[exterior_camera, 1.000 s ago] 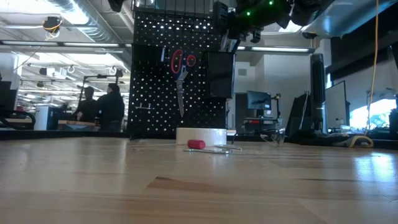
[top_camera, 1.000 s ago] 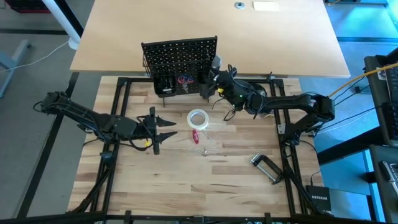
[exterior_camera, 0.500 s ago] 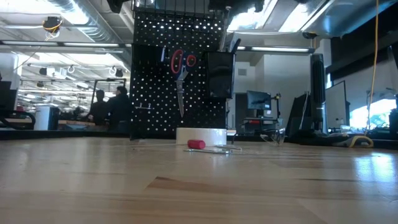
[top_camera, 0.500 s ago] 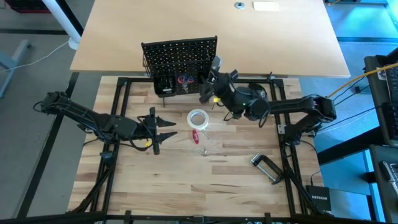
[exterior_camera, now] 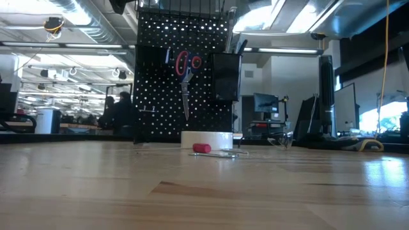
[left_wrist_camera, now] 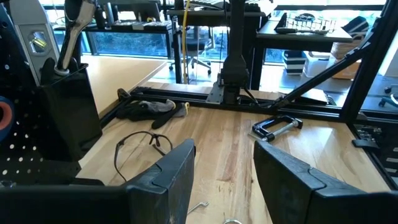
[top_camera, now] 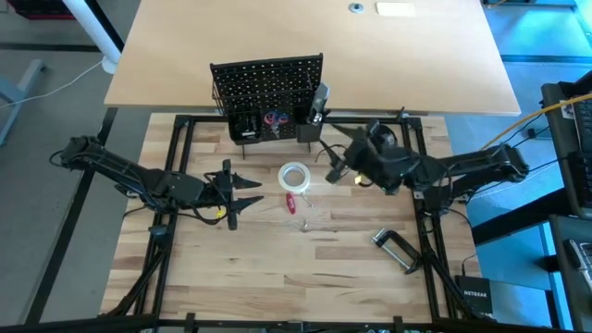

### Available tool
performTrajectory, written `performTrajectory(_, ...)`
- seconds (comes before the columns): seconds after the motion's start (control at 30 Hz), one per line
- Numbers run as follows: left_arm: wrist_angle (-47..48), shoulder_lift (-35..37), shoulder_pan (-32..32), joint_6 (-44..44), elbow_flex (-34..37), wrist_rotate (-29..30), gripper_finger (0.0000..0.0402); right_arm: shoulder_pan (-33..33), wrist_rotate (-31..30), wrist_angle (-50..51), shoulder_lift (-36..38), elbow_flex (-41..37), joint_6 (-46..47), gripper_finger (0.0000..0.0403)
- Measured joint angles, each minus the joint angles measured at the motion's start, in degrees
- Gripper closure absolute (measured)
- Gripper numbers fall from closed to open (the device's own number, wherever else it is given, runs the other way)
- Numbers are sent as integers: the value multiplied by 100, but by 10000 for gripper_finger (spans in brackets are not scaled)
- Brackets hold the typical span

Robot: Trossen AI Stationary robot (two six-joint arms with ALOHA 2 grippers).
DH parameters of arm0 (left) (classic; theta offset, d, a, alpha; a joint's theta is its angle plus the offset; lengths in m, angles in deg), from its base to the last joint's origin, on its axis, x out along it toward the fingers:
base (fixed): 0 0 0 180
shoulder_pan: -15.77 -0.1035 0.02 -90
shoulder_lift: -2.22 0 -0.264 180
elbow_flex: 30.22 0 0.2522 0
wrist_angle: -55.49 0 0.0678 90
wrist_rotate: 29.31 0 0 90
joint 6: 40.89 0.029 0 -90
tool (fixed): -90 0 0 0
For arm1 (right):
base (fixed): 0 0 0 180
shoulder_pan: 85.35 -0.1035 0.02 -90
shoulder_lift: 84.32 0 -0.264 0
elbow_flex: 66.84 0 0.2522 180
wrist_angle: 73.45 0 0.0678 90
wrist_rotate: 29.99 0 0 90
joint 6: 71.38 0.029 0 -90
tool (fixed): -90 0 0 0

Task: Hang tools onto peg board
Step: Put the silver ratchet wrench into the left black bin on the peg board

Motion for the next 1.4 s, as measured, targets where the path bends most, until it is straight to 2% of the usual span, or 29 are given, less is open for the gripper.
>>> performTrajectory(0.07,0,0,0,-14,0,0,247,97,-1,646,154,-256,547,178)
performTrajectory(0.17,0,0,0,-36,0,0,247,554,216,620,199,-941,1117,178)
performTrajectory(0.27,-4,0,0,-45,0,-2,247,1035,866,-400,47,-1593,1201,178)
performTrajectory(0.37,-9,0,0,-31,0,0,247,1441,1115,-1597,-239,-1968,1152,178)
performTrajectory(0.43,-8,-4,0,2,0,0,247,1680,1354,-2191,-401,-2010,1116,178)
performTrajectory(0.57,8,-13,0,4,0,0,247,2088,2223,-3026,-659,-2004,1092,178)
performTrajectory(0.77,115,-15,0,-24,0,1,247,2409,3107,-3179,-861,-1931,1130,178)
performTrajectory(0.87,116,-15,0,-61,0,0,247,2400,3205,-3140,-968,-1872,1050,181)
performTrajectory(1.0,108,-15,0,-59,0,25,247,2399,3207,-3174,-1034,-1744,965,216)
performTrajectory(1.23,110,-15,0,-15,0,39,247,2403,3056,-3169,-1059,-1696,652,352)
performTrajectory(1.4,111,-15,0,-13,0,39,247,2392,2846,-3170,-1048,-1691,629,360)
